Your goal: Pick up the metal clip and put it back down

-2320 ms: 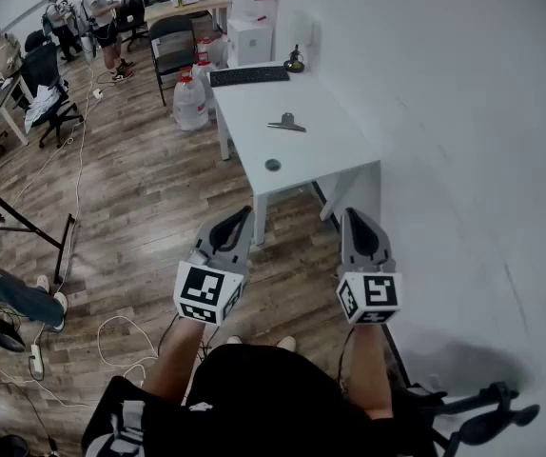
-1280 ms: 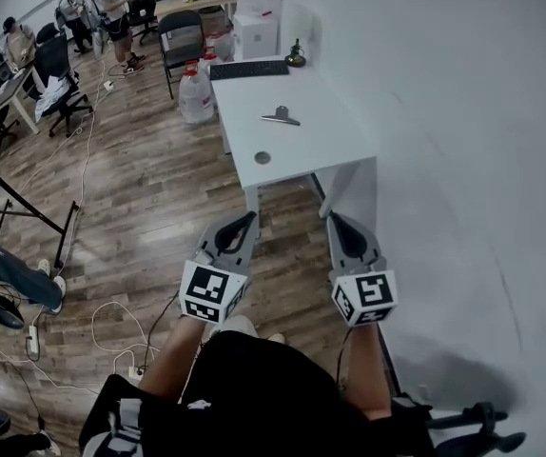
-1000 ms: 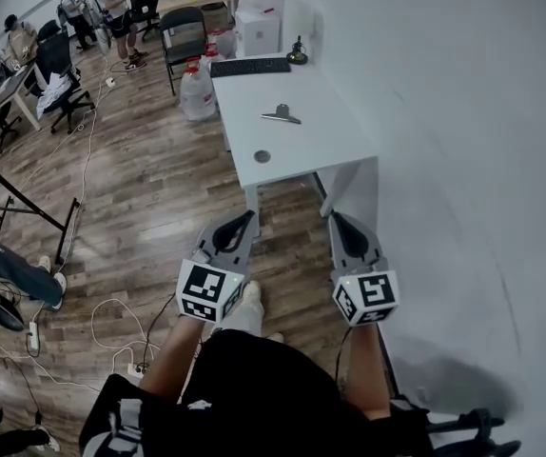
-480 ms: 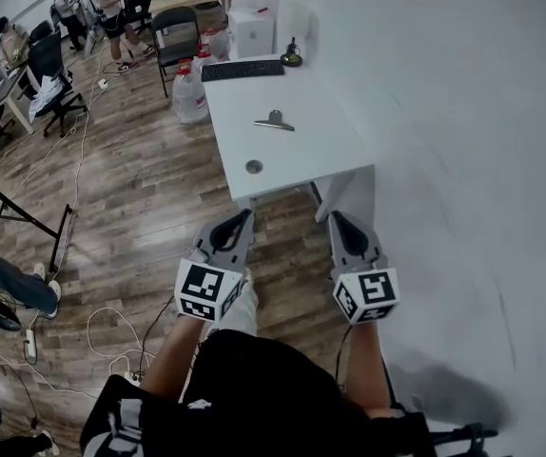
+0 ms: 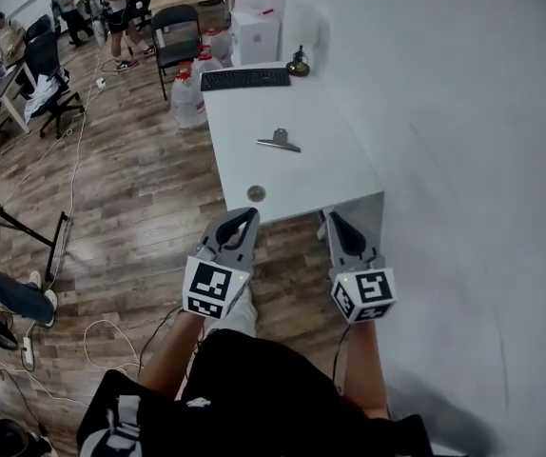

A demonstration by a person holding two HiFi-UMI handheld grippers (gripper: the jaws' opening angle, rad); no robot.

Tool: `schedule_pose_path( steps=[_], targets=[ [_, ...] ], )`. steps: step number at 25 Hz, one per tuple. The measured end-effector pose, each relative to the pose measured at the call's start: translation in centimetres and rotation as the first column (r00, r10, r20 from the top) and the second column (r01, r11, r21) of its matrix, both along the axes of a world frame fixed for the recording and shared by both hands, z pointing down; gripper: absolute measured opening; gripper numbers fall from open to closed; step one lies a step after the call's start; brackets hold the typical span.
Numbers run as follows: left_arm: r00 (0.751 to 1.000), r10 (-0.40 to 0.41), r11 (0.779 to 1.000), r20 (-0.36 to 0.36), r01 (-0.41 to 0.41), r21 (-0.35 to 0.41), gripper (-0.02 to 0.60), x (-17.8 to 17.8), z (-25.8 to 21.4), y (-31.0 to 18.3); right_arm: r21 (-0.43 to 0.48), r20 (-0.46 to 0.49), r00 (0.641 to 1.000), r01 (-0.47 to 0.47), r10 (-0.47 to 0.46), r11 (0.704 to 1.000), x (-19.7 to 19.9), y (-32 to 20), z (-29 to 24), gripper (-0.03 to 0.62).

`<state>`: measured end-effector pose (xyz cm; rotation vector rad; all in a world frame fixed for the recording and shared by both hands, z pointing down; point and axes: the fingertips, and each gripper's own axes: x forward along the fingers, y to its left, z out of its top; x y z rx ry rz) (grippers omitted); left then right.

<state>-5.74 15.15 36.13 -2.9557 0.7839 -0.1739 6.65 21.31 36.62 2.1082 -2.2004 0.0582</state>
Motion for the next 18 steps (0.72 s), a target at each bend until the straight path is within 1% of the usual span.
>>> schedule_pose_path(
  steps=[10,18],
  targets=[
    [0.999,0.027,0.999,0.032,-0.025,-0.048,0.025,3.4,0.6,-12.5,-0.036,0.041,0.999,-0.011,0.013,0.999,2.9,-12.7,0.7,0.035],
    [0.999,0.033,0.996,0.021,-0.031,-0.089,0.025,4.1,1.2,-21.5,-0.071,0.044,0.999,-0.026,0.029,0.997,3.7,-21.0,1.5,0.035]
  ],
)
